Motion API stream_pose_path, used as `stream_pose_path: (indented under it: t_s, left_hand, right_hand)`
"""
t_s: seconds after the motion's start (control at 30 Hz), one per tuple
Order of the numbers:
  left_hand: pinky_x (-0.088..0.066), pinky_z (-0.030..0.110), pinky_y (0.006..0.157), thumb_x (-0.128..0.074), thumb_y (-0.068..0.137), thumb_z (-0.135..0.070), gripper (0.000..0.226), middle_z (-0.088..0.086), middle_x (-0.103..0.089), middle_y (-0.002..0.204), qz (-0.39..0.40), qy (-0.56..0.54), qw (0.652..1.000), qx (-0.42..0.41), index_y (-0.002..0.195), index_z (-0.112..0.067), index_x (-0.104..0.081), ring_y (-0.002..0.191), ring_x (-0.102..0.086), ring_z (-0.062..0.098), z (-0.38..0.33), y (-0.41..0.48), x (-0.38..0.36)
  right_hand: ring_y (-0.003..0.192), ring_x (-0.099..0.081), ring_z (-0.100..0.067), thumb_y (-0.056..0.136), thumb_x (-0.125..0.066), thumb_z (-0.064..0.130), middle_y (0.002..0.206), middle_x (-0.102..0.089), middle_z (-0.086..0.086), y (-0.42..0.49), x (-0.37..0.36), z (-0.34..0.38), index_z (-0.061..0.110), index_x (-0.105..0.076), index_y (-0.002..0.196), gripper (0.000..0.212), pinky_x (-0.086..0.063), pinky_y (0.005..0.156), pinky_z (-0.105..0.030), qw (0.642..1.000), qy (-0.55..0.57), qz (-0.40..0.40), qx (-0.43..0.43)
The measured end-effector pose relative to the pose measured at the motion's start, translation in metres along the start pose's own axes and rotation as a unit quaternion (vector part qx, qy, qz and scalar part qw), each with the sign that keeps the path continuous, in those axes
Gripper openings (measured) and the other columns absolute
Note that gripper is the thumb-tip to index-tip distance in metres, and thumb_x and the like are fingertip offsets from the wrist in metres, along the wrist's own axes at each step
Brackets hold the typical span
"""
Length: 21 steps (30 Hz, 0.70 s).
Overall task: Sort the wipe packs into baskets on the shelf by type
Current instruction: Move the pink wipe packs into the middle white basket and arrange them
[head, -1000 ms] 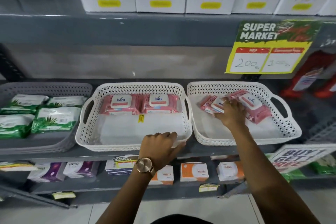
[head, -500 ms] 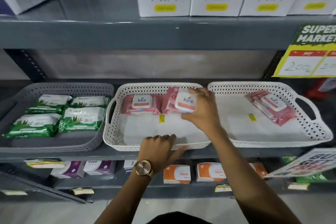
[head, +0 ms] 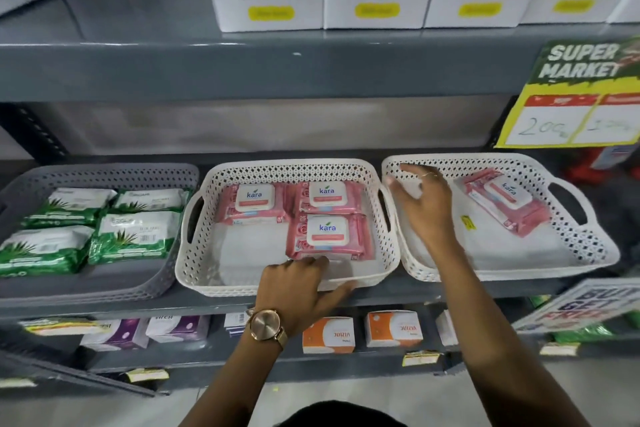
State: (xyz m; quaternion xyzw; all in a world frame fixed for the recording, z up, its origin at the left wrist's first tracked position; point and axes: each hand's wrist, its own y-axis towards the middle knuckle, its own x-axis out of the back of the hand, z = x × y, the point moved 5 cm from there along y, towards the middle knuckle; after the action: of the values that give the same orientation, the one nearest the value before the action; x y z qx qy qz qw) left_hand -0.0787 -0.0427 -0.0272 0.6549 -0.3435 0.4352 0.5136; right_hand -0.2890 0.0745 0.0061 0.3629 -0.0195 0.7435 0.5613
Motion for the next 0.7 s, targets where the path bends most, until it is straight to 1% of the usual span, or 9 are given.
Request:
stream_pose_path:
  t_s: [0.1,0.2,0.27,0.37,0.43,0.47,0.53,0.63,0.7]
  left_hand:
    - [-0.038,0.022,0.051,-0.027,0.083,-0.074,0.060,-0.007,-0.071,0.078,-0.009,-0.009,1.000,-0.006,0.083,-0.026,-0.063,0.065,-0.066,0.018,-0.013,0.006,-0.001]
    - [-0.047,0.024,0.049,-0.027,0.085,-0.072,0.062,-0.007,-0.073,0.078,-0.018,-0.006,1.000,-0.008,0.083,-0.025,-0.066,0.066,-0.067,0.017,-0.027,0.012,-0.005]
    - [-0.050,0.026,0.049,-0.030,0.085,-0.070,0.059,-0.006,-0.073,0.076,-0.025,-0.005,1.000,-0.006,0.083,-0.024,-0.067,0.066,-0.068,0.018,-0.033,0.014,-0.007]
    - [-0.052,0.026,0.050,-0.034,0.085,-0.068,0.055,-0.006,-0.073,0.077,-0.033,-0.007,0.999,-0.004,0.084,-0.025,-0.067,0.067,-0.067,0.017,-0.043,0.018,-0.010]
    - [-0.051,0.025,0.051,-0.037,0.085,-0.067,0.052,-0.005,-0.073,0.077,-0.035,0.000,0.999,-0.008,0.085,-0.025,-0.068,0.067,-0.068,0.018,-0.048,0.020,-0.012]
    - [-0.051,0.025,0.051,-0.037,0.085,-0.066,0.052,-0.005,-0.073,0.078,-0.034,0.004,0.999,-0.009,0.086,-0.024,-0.068,0.067,-0.068,0.018,-0.050,0.021,-0.012]
    - [-0.051,0.025,0.052,-0.036,0.085,-0.066,0.053,-0.004,-0.074,0.078,-0.031,0.011,0.999,-0.008,0.086,-0.024,-0.068,0.067,-0.068,0.017,-0.051,0.021,-0.013]
    - [-0.050,0.025,0.052,-0.036,0.086,-0.066,0.053,-0.004,-0.073,0.078,-0.024,0.018,1.000,-0.008,0.086,-0.023,-0.068,0.067,-0.068,0.017,-0.049,0.019,-0.016]
    - [-0.051,0.026,0.052,-0.036,0.086,-0.066,0.053,-0.003,-0.074,0.080,-0.017,0.015,1.000,-0.009,0.088,-0.023,-0.067,0.070,-0.068,0.018,-0.048,0.019,-0.016]
  right_hand:
    - [0.116,-0.054,-0.037,0.080,-0.068,0.042,0.122,-0.063,-0.019,0.023,0.028,-0.049,0.009,-0.064,0.116,0.050,-0.043,0.101,-0.043,0.994,-0.090,-0.018,-0.057]
    - [0.127,-0.043,-0.041,0.071,-0.072,0.043,0.129,-0.056,-0.025,0.040,0.052,-0.110,0.002,-0.061,0.116,0.061,-0.033,0.109,-0.045,0.961,-0.239,0.026,-0.135]
    - [0.136,-0.032,-0.042,0.069,-0.075,0.038,0.138,-0.045,-0.027,0.046,0.063,-0.134,0.002,-0.058,0.123,0.067,-0.025,0.114,-0.051,0.940,-0.296,0.044,-0.163]
    - [0.146,-0.007,-0.043,0.076,-0.073,0.039,0.155,-0.018,-0.029,0.050,0.074,-0.152,-0.003,-0.027,0.144,0.092,-0.011,0.118,-0.053,0.917,-0.330,0.087,-0.207]
    - [0.147,-0.001,-0.041,0.078,-0.070,0.042,0.158,-0.008,-0.028,0.053,0.076,-0.162,-0.003,-0.011,0.148,0.102,-0.006,0.119,-0.053,0.910,-0.334,0.103,-0.223]
    - [0.147,-0.002,-0.042,0.079,-0.070,0.042,0.158,-0.007,-0.028,0.054,0.076,-0.166,-0.002,-0.008,0.149,0.103,-0.006,0.119,-0.053,0.909,-0.331,0.103,-0.232]
    - [0.145,-0.012,-0.043,0.080,-0.069,0.038,0.155,-0.017,-0.029,0.055,0.076,-0.170,-0.001,-0.012,0.148,0.097,-0.012,0.118,-0.054,0.910,-0.330,0.088,-0.236]
    - [0.132,-0.034,-0.043,0.079,-0.070,0.032,0.140,-0.040,-0.028,0.054,0.077,-0.160,0.000,-0.032,0.139,0.078,-0.026,0.113,-0.052,0.907,-0.344,0.083,-0.229]
    - [0.128,-0.039,-0.041,0.073,-0.076,0.032,0.133,-0.047,-0.025,0.050,0.077,-0.153,0.002,-0.043,0.130,0.071,-0.030,0.111,-0.050,0.912,-0.320,0.091,-0.239]
